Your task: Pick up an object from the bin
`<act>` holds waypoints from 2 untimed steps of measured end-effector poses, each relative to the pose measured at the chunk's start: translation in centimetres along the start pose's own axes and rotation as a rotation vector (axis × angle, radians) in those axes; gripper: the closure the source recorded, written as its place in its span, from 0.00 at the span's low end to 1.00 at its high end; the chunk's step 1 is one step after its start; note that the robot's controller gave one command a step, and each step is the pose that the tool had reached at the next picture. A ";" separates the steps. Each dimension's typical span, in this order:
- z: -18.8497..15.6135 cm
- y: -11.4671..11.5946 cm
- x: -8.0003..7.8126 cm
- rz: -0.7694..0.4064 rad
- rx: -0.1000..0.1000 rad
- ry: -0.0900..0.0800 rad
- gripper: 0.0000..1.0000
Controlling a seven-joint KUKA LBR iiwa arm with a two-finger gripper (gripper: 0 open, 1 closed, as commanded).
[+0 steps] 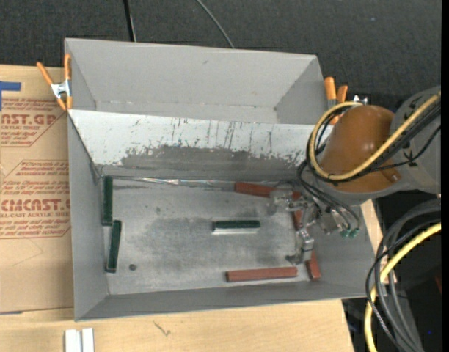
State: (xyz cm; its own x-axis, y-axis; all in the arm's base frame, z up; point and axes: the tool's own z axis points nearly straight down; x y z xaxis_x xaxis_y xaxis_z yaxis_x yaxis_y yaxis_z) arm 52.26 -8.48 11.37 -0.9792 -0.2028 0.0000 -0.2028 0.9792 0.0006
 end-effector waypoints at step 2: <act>4.3 7.1 -4.2 0.107 -0.001 -0.002 1.00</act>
Offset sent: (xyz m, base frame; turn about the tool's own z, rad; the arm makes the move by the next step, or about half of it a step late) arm 0.0000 0.0000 0.0000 0.0000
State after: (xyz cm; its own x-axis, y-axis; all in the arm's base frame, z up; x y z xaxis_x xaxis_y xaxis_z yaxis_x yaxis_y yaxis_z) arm 54.91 -0.66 7.04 -0.9953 -0.0967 -0.0023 -0.0967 0.9953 0.0014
